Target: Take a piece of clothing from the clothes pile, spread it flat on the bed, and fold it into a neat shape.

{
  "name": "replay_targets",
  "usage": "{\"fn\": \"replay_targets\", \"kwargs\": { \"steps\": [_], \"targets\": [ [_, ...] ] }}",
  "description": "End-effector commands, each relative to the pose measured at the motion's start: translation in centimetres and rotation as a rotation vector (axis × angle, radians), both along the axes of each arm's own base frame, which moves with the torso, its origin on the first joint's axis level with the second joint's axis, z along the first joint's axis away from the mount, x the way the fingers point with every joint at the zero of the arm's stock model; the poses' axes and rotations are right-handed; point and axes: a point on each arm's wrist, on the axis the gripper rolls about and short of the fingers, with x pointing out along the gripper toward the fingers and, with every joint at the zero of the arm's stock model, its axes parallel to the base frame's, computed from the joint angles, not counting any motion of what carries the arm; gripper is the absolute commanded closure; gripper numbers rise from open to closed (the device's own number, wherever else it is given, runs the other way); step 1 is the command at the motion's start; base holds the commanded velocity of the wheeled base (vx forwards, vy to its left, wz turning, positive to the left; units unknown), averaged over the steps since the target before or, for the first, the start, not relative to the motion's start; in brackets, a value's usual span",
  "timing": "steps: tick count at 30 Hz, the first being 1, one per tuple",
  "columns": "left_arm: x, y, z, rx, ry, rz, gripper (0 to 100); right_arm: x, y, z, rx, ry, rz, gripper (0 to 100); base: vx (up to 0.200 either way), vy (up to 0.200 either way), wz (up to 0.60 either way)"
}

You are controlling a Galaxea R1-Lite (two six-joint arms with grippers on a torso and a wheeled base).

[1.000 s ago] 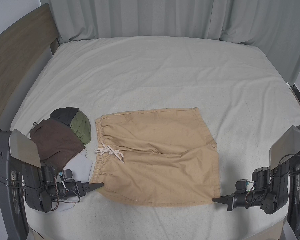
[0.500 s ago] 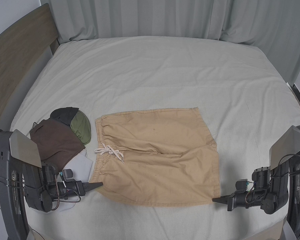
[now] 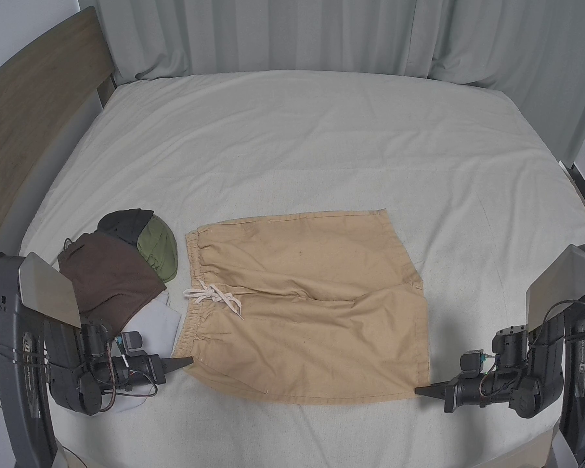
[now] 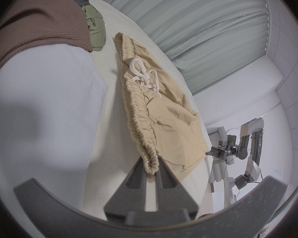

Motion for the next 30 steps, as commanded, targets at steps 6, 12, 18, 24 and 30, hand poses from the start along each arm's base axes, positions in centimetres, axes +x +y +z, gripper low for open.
{"fn": "replay_targets", "kwargs": {
  "steps": [6, 12, 18, 24, 30],
  "targets": [
    [-1.4, 0.0, -0.1, 0.019, 0.020, -0.023, 100, -1.3, -0.5, 0.4, -0.024, 0.009, 0.013, 100, 0.000, 0.000, 0.00],
    [-2.0, -0.1, -0.3, 0.044, 0.012, -0.045, 100, -2.3, -0.7, 0.5, -0.036, 0.041, 0.017, 100, 0.000, 0.000, 0.00],
    [-2.0, -0.1, -0.3, 0.044, 0.012, -0.045, 100, -2.7, -0.8, 0.5, -0.038, 0.054, 0.018, 100, 0.000, 0.000, 0.00],
    [-2.2, -0.1, -0.2, 0.043, 0.018, -0.047, 100, -3.0, -0.8, 0.5, -0.043, 0.064, 0.027, 100, 0.000, 0.000, 0.00],
    [-2.4, -0.1, -0.2, 0.047, 0.021, -0.051, 100, -3.1, -0.9, 0.3, -0.045, 0.070, 0.024, 100, 0.000, 0.000, 0.00]
  ]
}}
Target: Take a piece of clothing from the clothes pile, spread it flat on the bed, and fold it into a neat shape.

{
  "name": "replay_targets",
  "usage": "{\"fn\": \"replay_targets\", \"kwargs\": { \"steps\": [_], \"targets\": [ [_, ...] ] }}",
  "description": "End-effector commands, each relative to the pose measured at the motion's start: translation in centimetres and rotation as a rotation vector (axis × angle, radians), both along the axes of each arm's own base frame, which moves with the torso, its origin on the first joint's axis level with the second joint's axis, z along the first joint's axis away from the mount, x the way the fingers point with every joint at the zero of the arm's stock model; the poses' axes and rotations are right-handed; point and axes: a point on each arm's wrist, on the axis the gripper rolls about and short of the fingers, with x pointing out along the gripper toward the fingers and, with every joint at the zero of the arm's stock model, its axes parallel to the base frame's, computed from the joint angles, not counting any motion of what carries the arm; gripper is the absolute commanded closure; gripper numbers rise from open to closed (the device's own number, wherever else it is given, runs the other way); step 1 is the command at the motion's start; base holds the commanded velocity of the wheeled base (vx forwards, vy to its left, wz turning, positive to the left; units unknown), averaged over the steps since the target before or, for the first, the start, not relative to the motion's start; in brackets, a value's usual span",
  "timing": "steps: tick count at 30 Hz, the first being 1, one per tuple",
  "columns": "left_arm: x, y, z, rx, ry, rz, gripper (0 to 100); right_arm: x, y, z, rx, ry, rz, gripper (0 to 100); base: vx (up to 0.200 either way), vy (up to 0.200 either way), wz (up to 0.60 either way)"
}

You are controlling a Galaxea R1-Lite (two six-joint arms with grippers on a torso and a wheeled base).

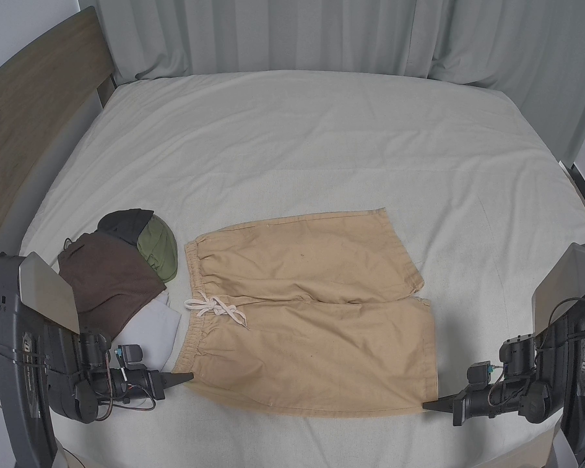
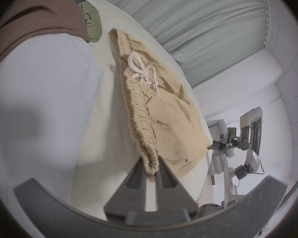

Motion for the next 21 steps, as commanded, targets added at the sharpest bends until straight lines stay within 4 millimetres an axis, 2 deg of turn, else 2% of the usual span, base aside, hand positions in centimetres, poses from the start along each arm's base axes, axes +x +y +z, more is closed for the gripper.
{"fn": "replay_targets", "kwargs": {
  "steps": [1, 13, 21],
  "targets": [
    [-0.2, 0.0, 0.0, 0.007, -0.003, -0.005, 100, -0.5, 0.0, 0.0, -0.001, 0.020, 0.003, 100, 0.000, 0.000, 0.00],
    [-1.3, 0.1, -0.2, 0.045, -0.023, -0.050, 100, -0.5, -0.1, 0.0, -0.007, 0.024, 0.006, 100, 0.000, 0.000, 0.00],
    [-1.3, 0.1, -0.5, 0.049, -0.032, -0.067, 100, -0.8, -0.1, -0.2, -0.020, 0.037, 0.023, 100, 0.000, 0.000, 0.00]
  ]
}}
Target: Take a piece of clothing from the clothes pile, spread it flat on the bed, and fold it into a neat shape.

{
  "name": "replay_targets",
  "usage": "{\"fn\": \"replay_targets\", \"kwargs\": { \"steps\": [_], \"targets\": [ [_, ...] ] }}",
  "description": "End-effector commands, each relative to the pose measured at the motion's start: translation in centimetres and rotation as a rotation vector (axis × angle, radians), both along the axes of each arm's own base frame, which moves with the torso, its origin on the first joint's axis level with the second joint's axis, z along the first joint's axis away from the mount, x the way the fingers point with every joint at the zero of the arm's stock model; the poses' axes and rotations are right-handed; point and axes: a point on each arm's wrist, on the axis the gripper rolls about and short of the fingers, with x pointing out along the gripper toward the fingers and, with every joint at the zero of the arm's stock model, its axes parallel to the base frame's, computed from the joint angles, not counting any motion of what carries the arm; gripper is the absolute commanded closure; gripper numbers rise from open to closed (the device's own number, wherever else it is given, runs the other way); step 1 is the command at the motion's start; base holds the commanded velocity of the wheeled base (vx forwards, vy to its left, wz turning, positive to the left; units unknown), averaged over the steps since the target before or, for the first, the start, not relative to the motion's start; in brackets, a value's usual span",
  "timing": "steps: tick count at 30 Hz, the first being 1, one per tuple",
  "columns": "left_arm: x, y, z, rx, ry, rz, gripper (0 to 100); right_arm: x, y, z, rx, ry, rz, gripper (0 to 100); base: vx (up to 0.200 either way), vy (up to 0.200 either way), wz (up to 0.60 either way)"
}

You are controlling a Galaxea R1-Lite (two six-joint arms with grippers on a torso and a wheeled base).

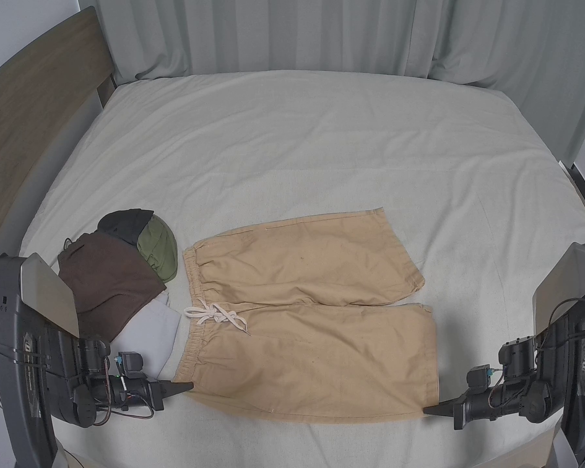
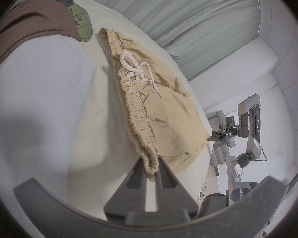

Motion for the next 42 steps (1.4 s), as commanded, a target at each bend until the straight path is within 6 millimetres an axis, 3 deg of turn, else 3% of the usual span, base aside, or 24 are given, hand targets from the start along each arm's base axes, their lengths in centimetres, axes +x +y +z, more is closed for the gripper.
{"fn": "replay_targets", "kwargs": {
  "steps": [1, 8, 26, 42],
  "targets": [
    [-0.1, 0.0, -0.2, 0.000, 0.006, 0.001, 100, -0.4, 0.0, 0.1, -0.001, 0.010, 0.001, 100, 0.000, 0.000, 0.00],
    [-0.2, 0.0, -0.2, 0.000, 0.011, -0.002, 100, -0.4, 0.0, 0.1, -0.001, 0.012, 0.004, 100, 0.000, 0.000, 0.00],
    [-3.5, 0.2, 0.0, 0.007, 0.024, -0.103, 100, -1.6, -0.6, 0.6, -0.017, 0.052, 0.079, 100, 0.000, 0.000, 0.00],
    [-1.9, 0.0, 0.5, -0.006, -0.050, -0.117, 100, 0.0, 0.0, 1.8, 0.062, -0.064, 0.023, 100, 0.000, 0.000, 0.00]
  ]
}}
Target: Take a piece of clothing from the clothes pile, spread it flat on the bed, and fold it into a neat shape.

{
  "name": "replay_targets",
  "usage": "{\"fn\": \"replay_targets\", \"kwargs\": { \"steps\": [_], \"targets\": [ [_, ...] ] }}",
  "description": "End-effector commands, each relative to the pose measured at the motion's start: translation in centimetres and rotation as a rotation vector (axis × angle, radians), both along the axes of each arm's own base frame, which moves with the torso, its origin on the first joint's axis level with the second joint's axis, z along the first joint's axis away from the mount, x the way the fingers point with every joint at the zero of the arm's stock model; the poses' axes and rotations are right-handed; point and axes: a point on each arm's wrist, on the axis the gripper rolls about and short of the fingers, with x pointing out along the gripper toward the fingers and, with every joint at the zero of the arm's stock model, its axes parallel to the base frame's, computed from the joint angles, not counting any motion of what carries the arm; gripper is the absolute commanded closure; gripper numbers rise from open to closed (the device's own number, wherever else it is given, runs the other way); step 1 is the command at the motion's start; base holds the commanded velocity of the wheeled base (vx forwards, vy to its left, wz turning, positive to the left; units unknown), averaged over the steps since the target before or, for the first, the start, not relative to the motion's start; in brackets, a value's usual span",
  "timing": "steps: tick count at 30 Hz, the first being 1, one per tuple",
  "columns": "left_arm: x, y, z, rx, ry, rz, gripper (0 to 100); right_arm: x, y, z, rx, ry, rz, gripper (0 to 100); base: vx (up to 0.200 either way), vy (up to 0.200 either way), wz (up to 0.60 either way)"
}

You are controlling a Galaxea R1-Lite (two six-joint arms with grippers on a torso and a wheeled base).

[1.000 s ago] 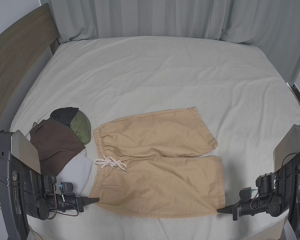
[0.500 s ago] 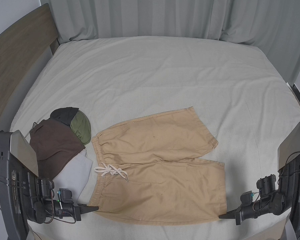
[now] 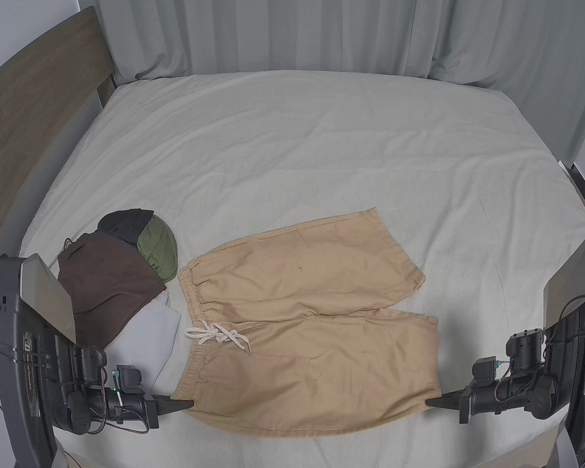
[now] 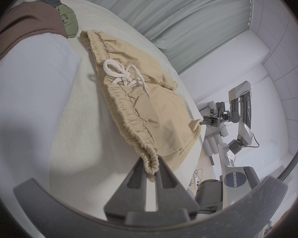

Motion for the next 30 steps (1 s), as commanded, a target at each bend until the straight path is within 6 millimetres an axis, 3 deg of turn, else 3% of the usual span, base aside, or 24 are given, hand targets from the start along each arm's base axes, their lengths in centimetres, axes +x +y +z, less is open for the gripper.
{"fn": "replay_targets", "kwargs": {
  "steps": [1, 10, 30],
  "targets": [
    [0.9, -0.1, 0.7, -0.011, -0.034, 0.005, 100, 0.0, 0.5, 0.5, 0.033, -0.005, -0.015, 100, 0.000, 0.000, 0.00],
    [1.7, -0.7, 2.8, -0.070, -0.030, 0.033, 100, 0.3, 0.9, 1.8, 0.076, -0.027, -0.036, 100, 0.000, 0.000, 0.00],
    [2.7, -0.6, 3.0, -0.075, -0.064, 0.040, 100, 1.3, 1.1, 3.6, 0.137, -0.068, -0.076, 100, 0.000, 0.000, 0.00]
  ]
}}
